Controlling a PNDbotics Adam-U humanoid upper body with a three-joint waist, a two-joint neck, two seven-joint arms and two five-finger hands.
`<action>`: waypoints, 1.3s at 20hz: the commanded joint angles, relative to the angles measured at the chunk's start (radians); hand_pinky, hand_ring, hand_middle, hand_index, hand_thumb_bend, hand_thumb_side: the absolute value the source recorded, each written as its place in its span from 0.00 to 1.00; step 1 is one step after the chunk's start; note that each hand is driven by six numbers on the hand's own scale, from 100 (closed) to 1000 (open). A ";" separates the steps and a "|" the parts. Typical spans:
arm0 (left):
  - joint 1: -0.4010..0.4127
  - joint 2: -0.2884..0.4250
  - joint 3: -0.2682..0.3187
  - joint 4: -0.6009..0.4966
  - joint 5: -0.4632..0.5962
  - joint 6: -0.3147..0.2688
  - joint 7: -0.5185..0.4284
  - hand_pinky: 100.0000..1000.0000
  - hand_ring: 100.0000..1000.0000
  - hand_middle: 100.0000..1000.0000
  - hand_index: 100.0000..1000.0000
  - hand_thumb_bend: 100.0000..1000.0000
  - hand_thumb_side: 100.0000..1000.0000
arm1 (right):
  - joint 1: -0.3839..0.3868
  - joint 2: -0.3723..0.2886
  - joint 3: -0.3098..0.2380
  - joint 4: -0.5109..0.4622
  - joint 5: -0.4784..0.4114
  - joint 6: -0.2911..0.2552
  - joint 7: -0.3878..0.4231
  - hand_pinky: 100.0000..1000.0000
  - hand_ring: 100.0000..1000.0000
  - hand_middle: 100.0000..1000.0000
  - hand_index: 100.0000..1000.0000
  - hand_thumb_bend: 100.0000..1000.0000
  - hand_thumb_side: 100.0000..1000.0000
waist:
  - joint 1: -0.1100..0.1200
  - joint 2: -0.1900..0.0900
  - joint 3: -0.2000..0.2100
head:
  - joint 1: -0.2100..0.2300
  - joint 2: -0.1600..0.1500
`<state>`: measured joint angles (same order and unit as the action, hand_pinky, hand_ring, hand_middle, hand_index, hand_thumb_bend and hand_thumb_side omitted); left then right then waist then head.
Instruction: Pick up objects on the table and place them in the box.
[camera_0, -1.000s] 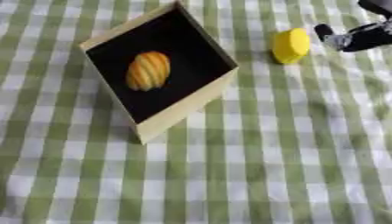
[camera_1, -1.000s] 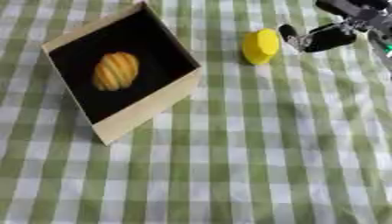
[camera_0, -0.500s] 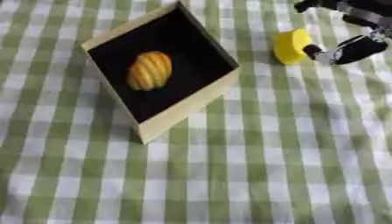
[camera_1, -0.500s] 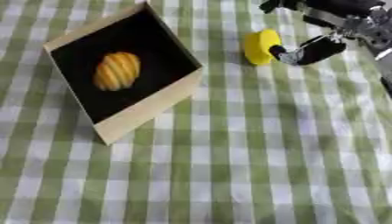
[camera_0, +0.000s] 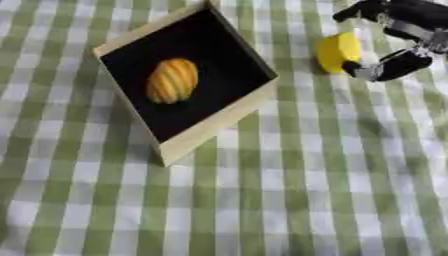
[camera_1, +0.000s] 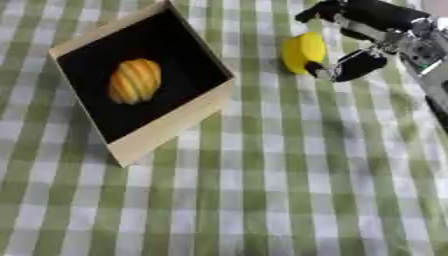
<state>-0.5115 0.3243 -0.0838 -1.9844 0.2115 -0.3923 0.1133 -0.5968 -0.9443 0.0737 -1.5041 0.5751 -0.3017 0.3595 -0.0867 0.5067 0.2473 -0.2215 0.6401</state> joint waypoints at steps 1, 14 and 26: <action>-0.013 0.006 -0.001 -0.016 0.002 0.001 -0.003 0.75 0.73 0.78 0.84 0.00 0.65 | -0.007 -0.020 -0.015 0.007 0.038 0.001 -0.018 0.92 0.93 0.84 0.95 0.23 0.23 | 0.003 -0.018 0.001 | -0.006 -0.018; -0.011 0.001 -0.001 -0.016 -0.008 0.006 -0.006 0.76 0.73 0.78 0.84 0.00 0.66 | -0.019 0.006 -0.007 0.033 0.041 0.005 -0.037 0.89 0.89 0.67 0.84 0.00 0.18 | 0.009 0.011 0.002 | -0.011 -0.022; -0.002 0.001 -0.002 -0.016 -0.006 0.014 -0.006 0.76 0.73 0.78 0.84 0.00 0.65 | -0.004 -0.025 -0.027 -0.050 -0.113 0.069 0.000 0.87 0.83 0.46 0.68 0.00 0.01 | 0.011 -0.017 -0.018 | -0.006 -0.003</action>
<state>-0.5095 0.3157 -0.0885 -1.9844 0.2026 -0.3812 0.1073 -0.5945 -0.9227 0.0662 -1.5285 0.4813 -0.2402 0.3589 -0.0793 0.5204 0.2307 -0.2297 0.6331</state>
